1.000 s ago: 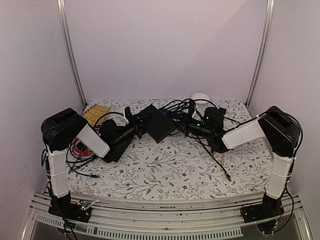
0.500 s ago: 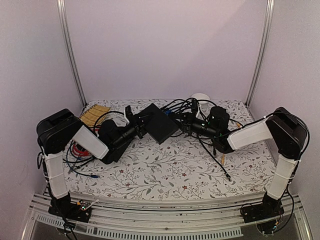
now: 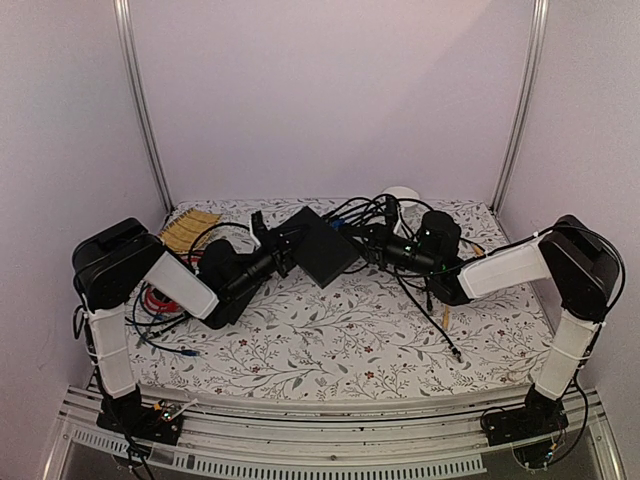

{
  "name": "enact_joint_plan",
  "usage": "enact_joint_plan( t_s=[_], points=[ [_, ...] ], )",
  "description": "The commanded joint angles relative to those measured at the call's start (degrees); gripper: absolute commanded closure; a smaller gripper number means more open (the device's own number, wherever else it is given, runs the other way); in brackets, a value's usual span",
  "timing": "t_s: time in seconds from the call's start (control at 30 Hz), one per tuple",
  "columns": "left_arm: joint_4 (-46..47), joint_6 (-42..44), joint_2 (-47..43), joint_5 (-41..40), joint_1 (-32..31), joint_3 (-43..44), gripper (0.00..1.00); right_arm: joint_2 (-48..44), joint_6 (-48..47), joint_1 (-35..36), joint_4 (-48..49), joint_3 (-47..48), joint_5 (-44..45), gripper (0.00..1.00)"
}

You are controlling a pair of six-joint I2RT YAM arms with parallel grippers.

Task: Pull the plug from the switch port
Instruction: Pull the connector from the switch port, then place the connector at the corner of the board.

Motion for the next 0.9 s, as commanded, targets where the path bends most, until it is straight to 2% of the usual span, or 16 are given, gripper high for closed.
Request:
enact_joint_plan(
  t_s=[0.0, 0.3, 0.53, 0.87],
  points=[
    [7.36, 0.01, -3.72, -8.94, 2.53, -0.48, 1.00, -3.62, -4.40, -9.93, 0.33, -0.07, 24.33, 0.98],
    [4.85, 0.39, -4.52, -12.18, 1.84, -0.98, 1.00, -5.48, -7.78, -7.38, -1.19, -0.84, 31.07, 0.98],
    [7.86, -0.28, -3.35, -8.90, 3.11, -1.38, 1.00, -7.09, -8.89, -7.73, -3.09, -0.75, 25.76, 0.98],
    [10.26, 1.41, -3.35, -5.79, 5.60, -3.57, 1.00, -21.51, -10.85, -11.62, -18.19, -9.44, 15.87, 0.98]
  ],
)
